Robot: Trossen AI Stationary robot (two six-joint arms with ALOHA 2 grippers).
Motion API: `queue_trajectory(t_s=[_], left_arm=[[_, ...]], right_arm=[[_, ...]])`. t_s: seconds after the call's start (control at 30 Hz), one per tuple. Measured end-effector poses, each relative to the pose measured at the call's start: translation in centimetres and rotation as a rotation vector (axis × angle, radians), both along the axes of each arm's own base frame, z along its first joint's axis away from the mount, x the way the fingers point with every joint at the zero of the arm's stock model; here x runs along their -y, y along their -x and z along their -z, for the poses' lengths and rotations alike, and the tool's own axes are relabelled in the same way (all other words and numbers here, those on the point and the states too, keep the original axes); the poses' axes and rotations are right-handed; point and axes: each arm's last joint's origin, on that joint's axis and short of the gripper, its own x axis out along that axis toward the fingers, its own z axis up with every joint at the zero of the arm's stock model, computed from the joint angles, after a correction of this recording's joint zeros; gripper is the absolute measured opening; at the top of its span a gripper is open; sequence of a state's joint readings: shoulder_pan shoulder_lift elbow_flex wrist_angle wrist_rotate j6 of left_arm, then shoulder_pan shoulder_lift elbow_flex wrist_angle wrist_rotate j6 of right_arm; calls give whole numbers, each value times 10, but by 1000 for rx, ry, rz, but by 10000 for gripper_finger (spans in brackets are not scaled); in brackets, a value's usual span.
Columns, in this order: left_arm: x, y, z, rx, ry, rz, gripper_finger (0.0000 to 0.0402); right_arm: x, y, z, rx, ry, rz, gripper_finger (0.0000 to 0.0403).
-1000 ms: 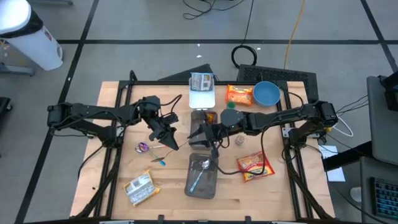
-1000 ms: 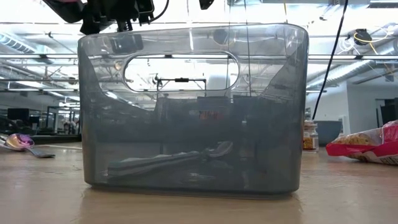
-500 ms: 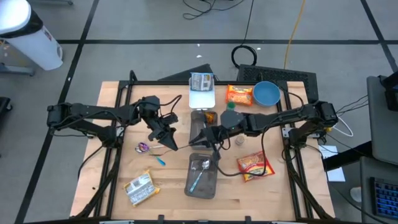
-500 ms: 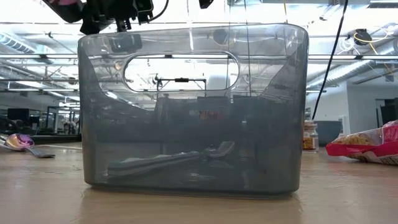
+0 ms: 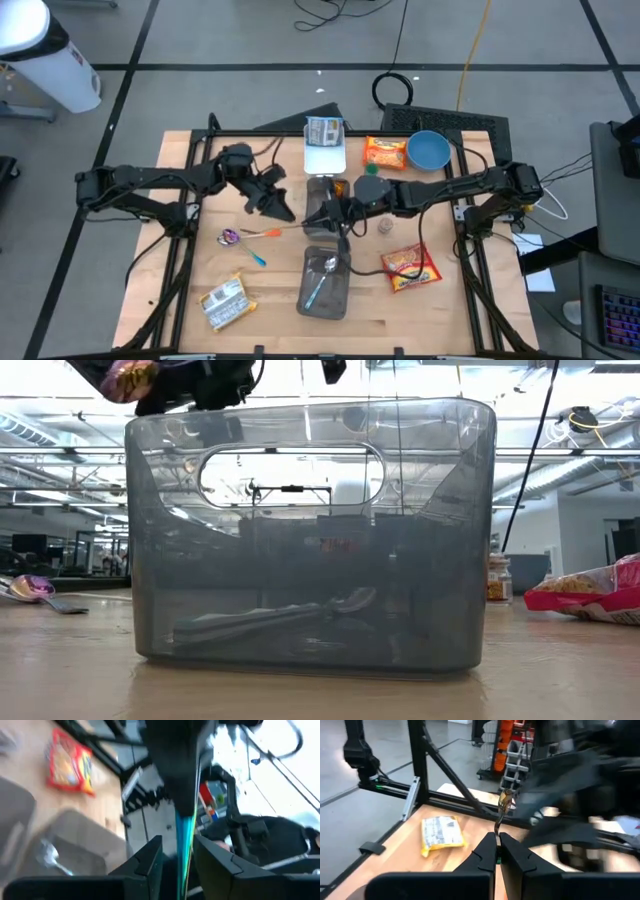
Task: Pick & Place Food Item
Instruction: Put the blue spoon into the bottom black bin
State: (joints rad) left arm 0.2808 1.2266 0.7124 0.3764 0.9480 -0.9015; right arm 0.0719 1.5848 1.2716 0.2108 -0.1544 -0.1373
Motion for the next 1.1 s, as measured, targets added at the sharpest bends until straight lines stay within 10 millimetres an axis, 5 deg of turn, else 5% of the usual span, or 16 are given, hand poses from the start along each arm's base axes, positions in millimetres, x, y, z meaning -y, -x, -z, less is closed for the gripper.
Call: queue_trajectory(t_s=[0.27,0.57,1.1], left_arm=[[-30,11,-13,107,-26,-109,139],[-66,49,-36,188,-77,-286,136],[-71,106,-55,193,-392,-766,136]], right_arm=[[0,2,-2,-5,-21,4,1],[5,18,0,-162,23,118,0],[42,84,-67,-3,-25,436,0]])
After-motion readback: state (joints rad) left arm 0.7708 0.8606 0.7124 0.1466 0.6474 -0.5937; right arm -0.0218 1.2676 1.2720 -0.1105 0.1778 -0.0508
